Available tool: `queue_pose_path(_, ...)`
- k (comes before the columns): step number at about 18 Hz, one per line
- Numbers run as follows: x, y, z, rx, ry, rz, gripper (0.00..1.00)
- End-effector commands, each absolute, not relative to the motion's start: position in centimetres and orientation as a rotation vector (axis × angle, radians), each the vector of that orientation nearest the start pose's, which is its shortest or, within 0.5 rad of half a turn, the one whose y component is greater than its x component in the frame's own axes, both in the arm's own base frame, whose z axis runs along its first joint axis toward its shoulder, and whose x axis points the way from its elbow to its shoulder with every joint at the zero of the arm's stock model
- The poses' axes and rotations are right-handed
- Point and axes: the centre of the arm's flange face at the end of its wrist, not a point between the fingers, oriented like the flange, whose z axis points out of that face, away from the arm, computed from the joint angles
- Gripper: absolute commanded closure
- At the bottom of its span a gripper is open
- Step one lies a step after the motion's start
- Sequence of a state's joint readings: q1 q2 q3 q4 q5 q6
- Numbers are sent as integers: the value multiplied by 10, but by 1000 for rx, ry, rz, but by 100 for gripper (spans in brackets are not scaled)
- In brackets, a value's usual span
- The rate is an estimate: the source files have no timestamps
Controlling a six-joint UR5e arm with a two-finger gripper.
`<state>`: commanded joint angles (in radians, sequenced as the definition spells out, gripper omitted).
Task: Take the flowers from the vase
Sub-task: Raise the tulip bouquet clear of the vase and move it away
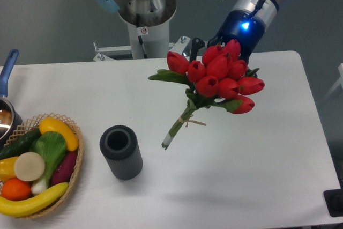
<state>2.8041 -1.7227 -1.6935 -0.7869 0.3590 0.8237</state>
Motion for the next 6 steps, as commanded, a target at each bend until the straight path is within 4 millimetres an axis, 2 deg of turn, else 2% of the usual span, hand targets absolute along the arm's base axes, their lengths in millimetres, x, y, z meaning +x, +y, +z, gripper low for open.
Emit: queue_pose_path(6, -440, 393, 494, -1890, -55, -251, 56)
